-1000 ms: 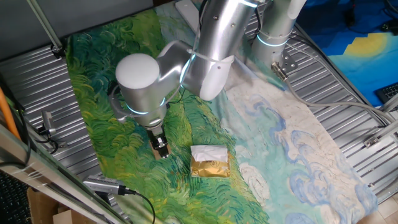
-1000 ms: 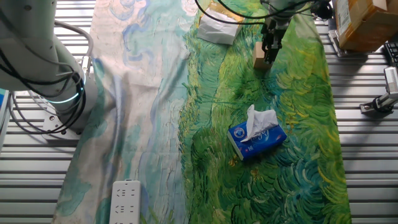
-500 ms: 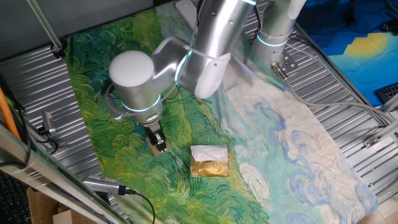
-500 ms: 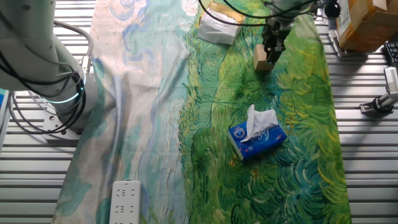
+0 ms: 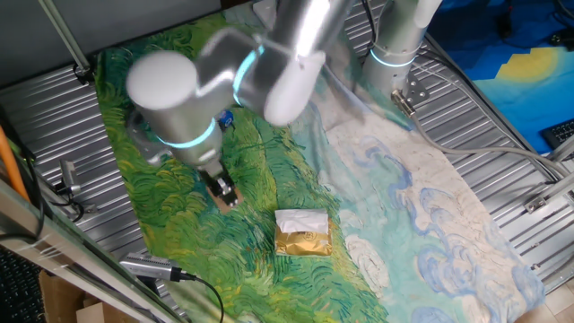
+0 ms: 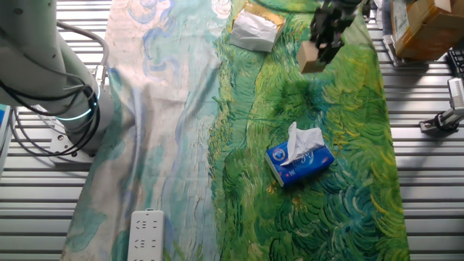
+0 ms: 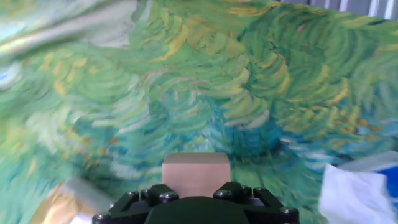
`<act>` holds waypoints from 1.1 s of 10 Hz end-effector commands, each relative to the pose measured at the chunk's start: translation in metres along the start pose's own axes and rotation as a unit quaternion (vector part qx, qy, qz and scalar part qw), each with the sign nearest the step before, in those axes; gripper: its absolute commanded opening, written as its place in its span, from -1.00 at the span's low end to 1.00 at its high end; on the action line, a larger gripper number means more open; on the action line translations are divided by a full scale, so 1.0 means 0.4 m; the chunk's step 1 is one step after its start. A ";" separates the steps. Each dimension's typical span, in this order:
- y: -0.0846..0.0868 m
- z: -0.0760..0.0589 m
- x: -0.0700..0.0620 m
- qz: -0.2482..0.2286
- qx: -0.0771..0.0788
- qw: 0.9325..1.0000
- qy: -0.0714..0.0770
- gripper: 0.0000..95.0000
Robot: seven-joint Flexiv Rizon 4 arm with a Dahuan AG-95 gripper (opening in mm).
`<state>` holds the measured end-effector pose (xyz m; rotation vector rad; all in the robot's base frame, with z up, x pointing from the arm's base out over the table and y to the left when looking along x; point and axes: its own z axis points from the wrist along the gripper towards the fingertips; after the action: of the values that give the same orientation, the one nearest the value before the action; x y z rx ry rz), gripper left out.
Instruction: Pick up one small block
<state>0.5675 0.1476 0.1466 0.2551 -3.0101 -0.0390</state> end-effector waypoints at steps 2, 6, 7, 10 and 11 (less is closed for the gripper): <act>0.001 -0.123 0.058 -0.023 0.000 1.000 0.005 -1.00; 0.005 -0.230 0.121 -0.036 0.000 0.999 -0.006 -1.00; 0.008 -0.244 0.130 -0.036 0.001 0.999 -0.009 -1.00; 0.027 -0.272 0.143 -0.027 0.003 1.000 -0.006 -1.00; 0.029 -0.276 0.146 -0.032 0.004 0.999 -0.009 -1.00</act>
<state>0.5229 0.1491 0.2655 0.3439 -3.0121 -0.0294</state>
